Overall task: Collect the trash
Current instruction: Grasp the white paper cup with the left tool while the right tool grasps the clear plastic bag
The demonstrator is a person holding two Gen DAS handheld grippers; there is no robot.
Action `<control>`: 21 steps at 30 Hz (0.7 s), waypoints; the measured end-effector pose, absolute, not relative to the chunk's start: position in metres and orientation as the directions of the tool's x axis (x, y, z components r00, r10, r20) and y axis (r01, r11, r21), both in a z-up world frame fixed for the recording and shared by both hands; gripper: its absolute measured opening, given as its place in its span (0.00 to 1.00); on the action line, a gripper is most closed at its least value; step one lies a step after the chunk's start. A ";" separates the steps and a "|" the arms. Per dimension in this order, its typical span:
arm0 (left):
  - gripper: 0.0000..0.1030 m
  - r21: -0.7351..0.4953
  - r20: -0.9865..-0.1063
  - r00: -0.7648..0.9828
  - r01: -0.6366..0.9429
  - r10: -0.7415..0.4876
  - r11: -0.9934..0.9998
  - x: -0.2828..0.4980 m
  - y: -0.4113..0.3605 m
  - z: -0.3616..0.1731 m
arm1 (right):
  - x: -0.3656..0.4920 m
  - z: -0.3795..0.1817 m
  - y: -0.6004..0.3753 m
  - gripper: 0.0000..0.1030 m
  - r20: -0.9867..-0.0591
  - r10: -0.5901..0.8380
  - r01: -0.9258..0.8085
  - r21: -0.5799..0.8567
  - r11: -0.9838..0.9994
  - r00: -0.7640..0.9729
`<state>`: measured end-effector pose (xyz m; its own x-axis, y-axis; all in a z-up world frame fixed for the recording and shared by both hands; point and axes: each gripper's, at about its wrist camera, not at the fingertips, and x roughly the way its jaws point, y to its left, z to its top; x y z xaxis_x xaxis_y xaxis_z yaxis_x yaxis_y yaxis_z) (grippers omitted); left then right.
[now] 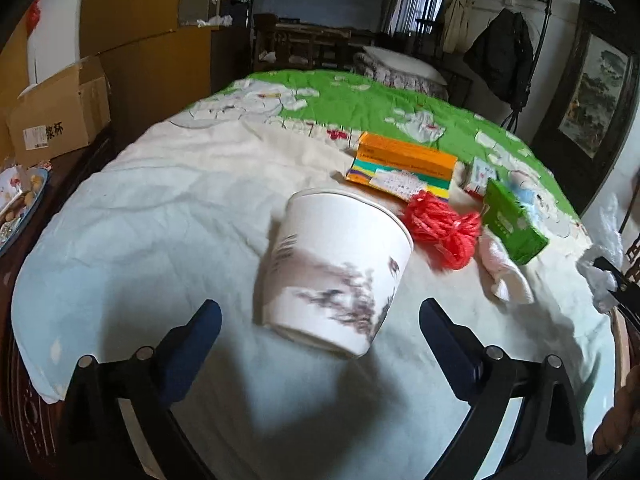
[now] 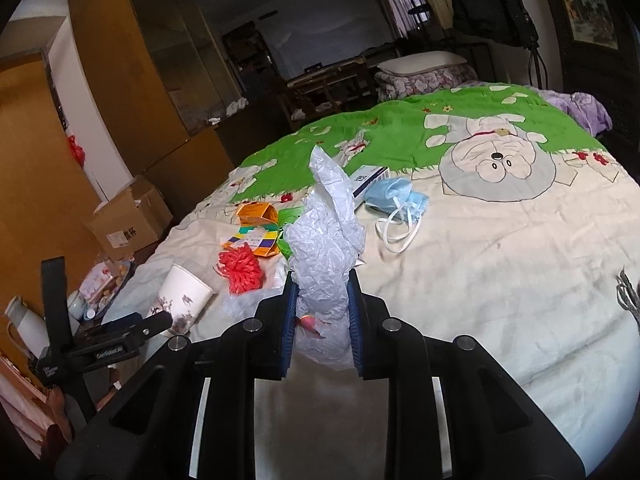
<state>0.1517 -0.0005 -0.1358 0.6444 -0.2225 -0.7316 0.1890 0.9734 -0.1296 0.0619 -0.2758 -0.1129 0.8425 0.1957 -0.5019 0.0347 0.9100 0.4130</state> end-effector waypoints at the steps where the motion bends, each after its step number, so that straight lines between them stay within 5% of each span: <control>1: 0.94 -0.121 -0.741 0.636 0.188 -0.214 0.975 0.157 -0.003 -0.139 | 0.063 -0.114 -0.277 0.25 -0.505 0.197 0.036 0.415 0.909 0.841; 8: 0.94 0.023 -0.741 0.662 0.194 -0.114 0.981 0.182 -0.026 -0.150 | 0.069 -0.124 -0.283 0.25 -0.524 0.202 0.052 0.430 0.901 0.827; 10: 0.78 0.019 -0.730 0.674 0.189 -0.115 0.982 0.184 -0.025 -0.149 | 0.070 -0.128 -0.285 0.25 -0.531 0.206 0.057 0.435 0.899 0.822; 21: 0.78 0.035 -0.575 0.809 0.172 -0.121 0.984 0.121 -0.012 -0.076 | 0.051 -0.093 -0.261 0.25 -0.451 0.267 -0.039 0.453 0.891 0.852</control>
